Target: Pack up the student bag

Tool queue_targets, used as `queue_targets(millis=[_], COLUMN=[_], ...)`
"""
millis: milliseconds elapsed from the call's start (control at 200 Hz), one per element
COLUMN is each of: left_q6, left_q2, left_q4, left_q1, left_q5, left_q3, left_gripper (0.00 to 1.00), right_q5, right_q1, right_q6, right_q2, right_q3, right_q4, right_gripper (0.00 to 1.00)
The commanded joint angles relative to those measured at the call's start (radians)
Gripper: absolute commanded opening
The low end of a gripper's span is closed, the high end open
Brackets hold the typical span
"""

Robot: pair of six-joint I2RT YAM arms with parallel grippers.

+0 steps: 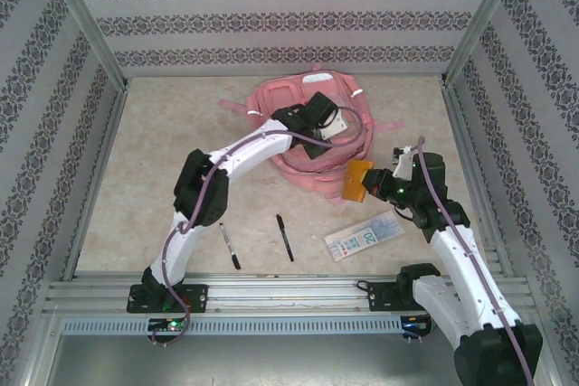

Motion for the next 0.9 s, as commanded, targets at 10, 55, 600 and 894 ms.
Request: queue_targets(millis=[10,55,600,894], left_q6=[-0.064,-0.061,-0.265,-0.367], left_q2=[-0.134,-0.141,-0.132,-0.127], left_q4=[0.077,0.064,0.013,0.007], left_q1=[0.027,0.027,0.027,0.027], left_q5=[0.006,-0.005,0.083,0.159], left_q3=[0.072,0.106,0.291,0.298], left_gripper=[0.00,0.00,0.00,0.00], right_q5=[-0.225,-0.268,0.140,0.496], right_q1=[0.000,0.000,0.082,0.187], right_q6=[0.136,0.164,0.815,0.908], right_q2=[0.072,0.110,0.689,0.996], right_q3=[-0.006,0.003,0.112,0.316], right_q4=[0.106,0.133,0.894,1.090], right_gripper=[0.00,0.00,0.00,0.00])
